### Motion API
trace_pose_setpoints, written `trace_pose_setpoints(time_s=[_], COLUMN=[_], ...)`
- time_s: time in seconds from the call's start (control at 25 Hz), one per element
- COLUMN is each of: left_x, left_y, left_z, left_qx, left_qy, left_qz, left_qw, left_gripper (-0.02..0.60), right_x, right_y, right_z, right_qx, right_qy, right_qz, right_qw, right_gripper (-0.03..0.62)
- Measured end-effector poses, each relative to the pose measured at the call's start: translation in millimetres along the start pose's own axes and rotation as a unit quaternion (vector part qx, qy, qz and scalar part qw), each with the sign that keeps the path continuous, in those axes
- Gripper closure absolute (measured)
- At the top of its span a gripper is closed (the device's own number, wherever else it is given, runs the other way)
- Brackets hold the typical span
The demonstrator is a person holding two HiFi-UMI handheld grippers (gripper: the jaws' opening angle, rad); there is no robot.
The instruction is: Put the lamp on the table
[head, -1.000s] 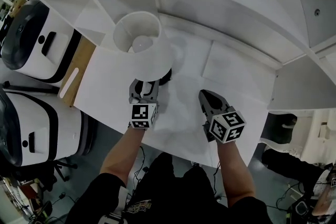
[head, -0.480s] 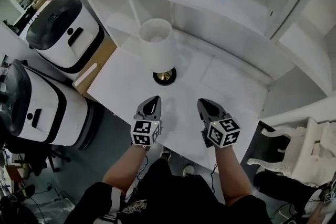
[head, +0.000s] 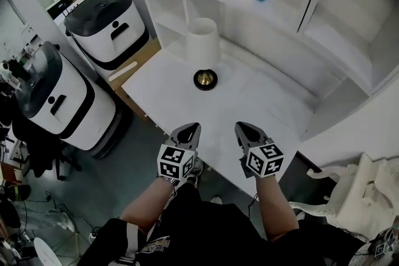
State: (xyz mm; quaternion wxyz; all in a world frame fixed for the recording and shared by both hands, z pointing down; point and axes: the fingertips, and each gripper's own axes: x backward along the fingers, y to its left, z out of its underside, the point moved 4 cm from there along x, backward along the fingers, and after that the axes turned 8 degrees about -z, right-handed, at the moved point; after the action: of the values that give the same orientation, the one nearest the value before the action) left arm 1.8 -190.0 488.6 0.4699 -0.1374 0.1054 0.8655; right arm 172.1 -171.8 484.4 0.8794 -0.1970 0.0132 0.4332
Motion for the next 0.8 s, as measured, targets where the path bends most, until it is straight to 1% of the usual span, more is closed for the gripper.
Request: trace_pose_setpoints(time_s=[0.28, 0.44, 0.56, 0.8], left_x=[56, 76, 84, 100], left_y=[-6, -3, 4, 26], left_z=[10, 16, 19, 26], left_qx=[0.008, 0.013, 0.011, 0.01], left_qy=[0.004, 0.011, 0.015, 0.021], left_qz=[-0.017, -0.015, -0.006, 0.024], left_qw=[0.9998, 0.9997, 0.9998, 0.9995], left_gripper=[0.575, 0.575, 0.575, 0.574], right_x=[16, 23, 23, 13], right_y=[43, 61, 71, 99], right_z=[15, 20, 25, 37], right_qx=[-0.001, -0.005, -0.01, -0.026], right_qy=[0.012, 0.01, 0.004, -0.004], right_qz=[-0.019, -0.018, -0.006, 0.023], right_qw=[1.0, 1.0, 1.0, 0.999], right_gripper=[0.569, 0.569, 0.569, 0.569])
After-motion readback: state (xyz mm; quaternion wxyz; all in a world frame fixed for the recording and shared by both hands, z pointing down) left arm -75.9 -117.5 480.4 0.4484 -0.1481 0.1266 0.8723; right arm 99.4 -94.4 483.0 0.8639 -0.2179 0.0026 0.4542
